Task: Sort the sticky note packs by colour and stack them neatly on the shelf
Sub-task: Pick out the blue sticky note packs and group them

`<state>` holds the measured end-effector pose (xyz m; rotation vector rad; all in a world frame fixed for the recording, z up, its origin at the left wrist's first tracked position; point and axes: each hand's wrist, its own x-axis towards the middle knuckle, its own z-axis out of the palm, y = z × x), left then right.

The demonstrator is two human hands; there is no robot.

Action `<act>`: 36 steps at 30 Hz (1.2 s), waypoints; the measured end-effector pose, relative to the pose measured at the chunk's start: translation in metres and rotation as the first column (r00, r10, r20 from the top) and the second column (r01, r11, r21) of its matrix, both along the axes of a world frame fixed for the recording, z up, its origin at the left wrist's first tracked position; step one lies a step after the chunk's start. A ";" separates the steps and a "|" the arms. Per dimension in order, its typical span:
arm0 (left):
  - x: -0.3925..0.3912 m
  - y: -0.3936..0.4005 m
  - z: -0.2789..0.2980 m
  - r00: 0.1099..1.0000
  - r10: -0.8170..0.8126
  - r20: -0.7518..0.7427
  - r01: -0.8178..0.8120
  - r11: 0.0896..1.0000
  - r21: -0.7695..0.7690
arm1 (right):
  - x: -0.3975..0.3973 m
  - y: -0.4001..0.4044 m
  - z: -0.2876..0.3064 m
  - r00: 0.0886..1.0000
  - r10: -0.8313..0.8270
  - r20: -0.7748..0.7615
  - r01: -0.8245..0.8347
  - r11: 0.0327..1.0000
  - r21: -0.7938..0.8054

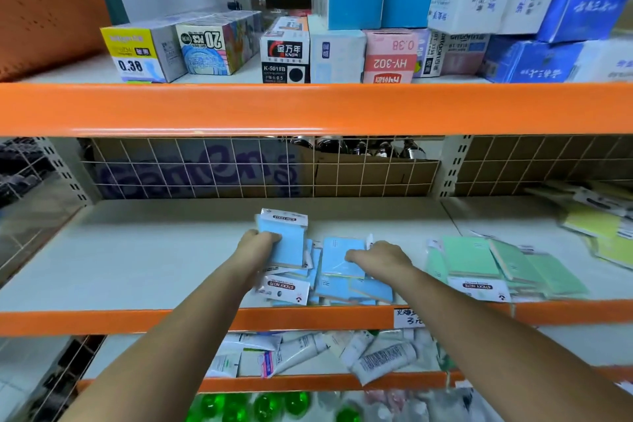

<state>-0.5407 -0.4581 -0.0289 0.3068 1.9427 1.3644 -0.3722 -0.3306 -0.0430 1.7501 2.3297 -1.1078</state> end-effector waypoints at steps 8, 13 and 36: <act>0.004 0.008 0.007 0.996 -0.002 0.084 -0.002 0.999 0.048 | 0.002 0.005 0.000 0.997 -0.015 0.073 -0.001 0.979 0.206; 0.011 0.012 0.010 0.986 0.000 0.164 -0.013 0.997 0.076 | -0.001 0.006 0.004 0.992 0.063 0.112 -0.100 0.924 0.368; 0.011 0.010 0.005 0.993 -0.092 0.070 0.093 0.996 -0.001 | -0.023 -0.009 0.004 0.907 -0.104 -0.409 0.001 0.970 -0.243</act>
